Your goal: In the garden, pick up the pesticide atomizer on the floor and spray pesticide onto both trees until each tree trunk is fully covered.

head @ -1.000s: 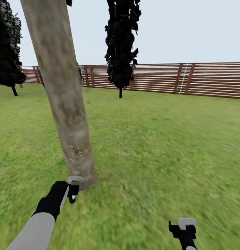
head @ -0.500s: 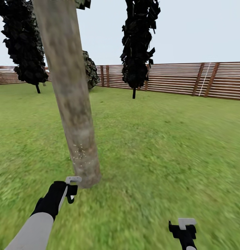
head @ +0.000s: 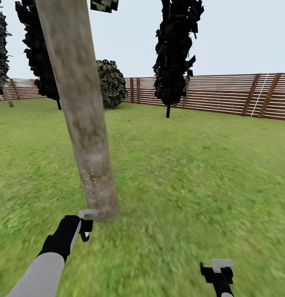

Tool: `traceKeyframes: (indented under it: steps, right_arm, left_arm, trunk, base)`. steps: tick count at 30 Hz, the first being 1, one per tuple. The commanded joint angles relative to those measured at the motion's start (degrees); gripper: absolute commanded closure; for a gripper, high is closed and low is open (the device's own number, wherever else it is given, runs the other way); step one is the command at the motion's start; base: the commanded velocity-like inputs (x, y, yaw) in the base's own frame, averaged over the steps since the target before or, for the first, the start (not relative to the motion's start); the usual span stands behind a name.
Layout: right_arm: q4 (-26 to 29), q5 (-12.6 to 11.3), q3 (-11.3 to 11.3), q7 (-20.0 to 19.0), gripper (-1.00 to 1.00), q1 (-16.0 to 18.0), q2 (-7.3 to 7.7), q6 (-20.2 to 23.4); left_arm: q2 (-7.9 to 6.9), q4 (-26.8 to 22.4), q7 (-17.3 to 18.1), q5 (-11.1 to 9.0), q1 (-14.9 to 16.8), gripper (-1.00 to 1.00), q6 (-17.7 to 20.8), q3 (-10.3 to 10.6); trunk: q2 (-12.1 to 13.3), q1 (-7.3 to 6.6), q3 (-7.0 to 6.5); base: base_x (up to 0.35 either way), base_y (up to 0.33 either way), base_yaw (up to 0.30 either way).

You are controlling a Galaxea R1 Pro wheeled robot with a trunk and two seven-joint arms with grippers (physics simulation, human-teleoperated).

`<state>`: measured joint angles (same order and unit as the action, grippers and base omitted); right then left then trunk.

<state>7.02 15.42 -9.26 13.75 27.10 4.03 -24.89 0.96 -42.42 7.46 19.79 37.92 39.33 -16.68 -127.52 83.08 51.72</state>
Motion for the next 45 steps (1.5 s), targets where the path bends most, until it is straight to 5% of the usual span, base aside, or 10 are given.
traceKeyframes:
  steps: [1,14,33,45]
  right_arm:
    - [-0.1,0.6,-0.4,0.1,-1.00,0.0,-0.01,-0.2]
    - [-0.1,0.6,-0.4,0.3,-1.00,0.0,-0.07,-0.2]
    - [-0.1,0.6,-0.4,0.3,-1.00,0.0,-0.08,-0.2]
    - [-0.1,0.6,-0.4,0.3,-1.00,0.0,-0.08,-0.2]
  left_arm:
    - [0.09,-0.1,0.5,0.6,0.0,1.00,0.2,-0.3]
    - [0.10,-0.1,0.5,0.6,0.0,1.00,0.2,-0.4]
    - [0.18,-0.1,0.5,0.6,0.0,1.00,0.3,-0.2]
    - [0.19,-0.1,0.5,0.6,0.0,1.00,0.3,-0.2]
  trunk:
    - [0.0,0.00,0.06]
    - [0.0,0.00,0.06]
    - [0.0,0.00,0.06]
    - [0.0,0.00,0.06]
  base:
    - [0.119,-0.319,0.002]
    - [0.082,-0.318,0.010]
    - [0.059,-0.317,0.258]
    - [0.190,-0.290,0.024]
